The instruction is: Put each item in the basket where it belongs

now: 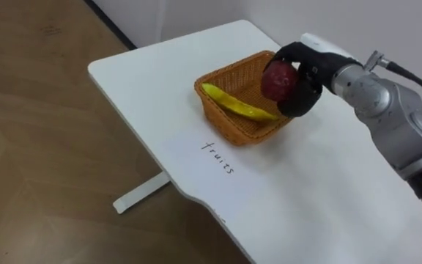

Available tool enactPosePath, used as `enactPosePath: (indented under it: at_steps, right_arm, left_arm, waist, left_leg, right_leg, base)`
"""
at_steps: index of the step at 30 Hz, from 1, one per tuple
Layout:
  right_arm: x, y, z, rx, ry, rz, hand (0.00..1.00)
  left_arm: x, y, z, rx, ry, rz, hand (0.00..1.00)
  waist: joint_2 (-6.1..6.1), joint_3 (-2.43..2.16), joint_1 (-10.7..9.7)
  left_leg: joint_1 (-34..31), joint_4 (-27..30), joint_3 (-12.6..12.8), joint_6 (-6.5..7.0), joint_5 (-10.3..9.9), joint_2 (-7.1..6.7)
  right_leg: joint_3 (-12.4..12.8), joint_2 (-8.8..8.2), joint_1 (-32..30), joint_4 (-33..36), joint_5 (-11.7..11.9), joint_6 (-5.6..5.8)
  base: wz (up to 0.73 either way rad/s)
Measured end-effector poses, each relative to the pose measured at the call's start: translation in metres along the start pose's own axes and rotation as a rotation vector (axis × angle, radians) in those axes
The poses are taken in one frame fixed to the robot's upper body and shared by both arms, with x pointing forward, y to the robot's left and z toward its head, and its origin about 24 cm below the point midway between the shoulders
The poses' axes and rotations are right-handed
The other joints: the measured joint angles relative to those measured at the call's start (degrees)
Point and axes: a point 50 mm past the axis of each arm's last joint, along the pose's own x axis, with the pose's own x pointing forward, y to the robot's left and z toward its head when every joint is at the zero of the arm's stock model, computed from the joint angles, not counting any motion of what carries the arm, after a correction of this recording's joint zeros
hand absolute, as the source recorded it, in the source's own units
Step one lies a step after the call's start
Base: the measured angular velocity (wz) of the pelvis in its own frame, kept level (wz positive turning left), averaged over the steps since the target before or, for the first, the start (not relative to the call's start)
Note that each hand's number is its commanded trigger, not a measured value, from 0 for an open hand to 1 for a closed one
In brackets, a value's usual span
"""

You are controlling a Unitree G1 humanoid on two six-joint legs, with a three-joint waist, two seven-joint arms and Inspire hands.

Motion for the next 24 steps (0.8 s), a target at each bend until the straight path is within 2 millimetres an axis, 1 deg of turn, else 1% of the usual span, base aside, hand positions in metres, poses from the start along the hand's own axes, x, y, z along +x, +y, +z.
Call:
enactPosePath:
  at_steps: [1,2,4,8,14,24]
  right_arm:
    - [0.001,0.002,-0.004,0.008,0.014,-0.002,0.07]
    - [0.002,0.003,-0.007,0.013,0.025,-0.001,0.00]
    - [0.003,0.005,-0.013,0.022,0.051,-0.007,0.00]
    - [0.004,0.006,-0.016,0.030,0.061,-0.017,0.00]
    - [0.004,0.006,-0.017,0.073,0.059,-0.044,0.00]
    - [0.004,0.005,-0.017,0.094,0.053,-0.057,0.00]
  left_arm:
    - [0.000,0.000,-0.001,0.026,0.010,0.004,0.00]
    - [0.000,0.001,-0.001,0.034,0.013,0.005,0.00]
    - [0.000,0.001,-0.001,0.035,0.018,0.006,0.00]
    - [0.000,0.002,-0.002,0.072,0.029,0.014,0.00]
    - [-0.001,0.002,-0.002,0.076,0.028,0.018,0.00]
    - [-0.002,0.003,0.002,0.083,0.019,0.014,0.00]
  waist:
    - [0.12,0.08,0.2]
    - [0.12,0.07,0.3]
    - [0.06,0.03,1.0]
    - [0.09,0.06,0.9]
    - [0.20,0.12,0.7]
    - [0.20,-0.03,-1.2]
  left_leg:
    - [-0.1,0.4,-0.2,0.01,0.0,0.01]
    - [-0.3,0.5,-0.2,0.01,0.0,0.02]
    - [-0.9,0.6,-0.1,0.02,0.0,-0.03]
    - [-1.9,1.5,-0.1,0.02,0.0,-0.21]
    - [-2.2,1.5,-0.2,0.01,0.0,-0.27]
    - [-2.7,1.4,-0.4,-0.06,0.1,-0.32]
  right_leg:
    - [-0.3,-0.07,0.0,0.0,0.0,0.00]
    - [-0.4,-0.11,0.0,0.0,0.0,0.04]
    - [-0.4,-0.23,-0.4,0.1,-0.1,0.09]
    - [-0.5,-0.25,-0.8,0.1,-0.1,0.09]
    - [-0.5,-0.26,-0.9,0.1,-0.1,0.09]
    - [-0.5,-0.22,-1.4,0.1,-0.1,0.10]
  base:
    - [0.07]
    - [0.07]
    - [0.00]
    - [0.00]
    - [0.00]
    - [0.01]
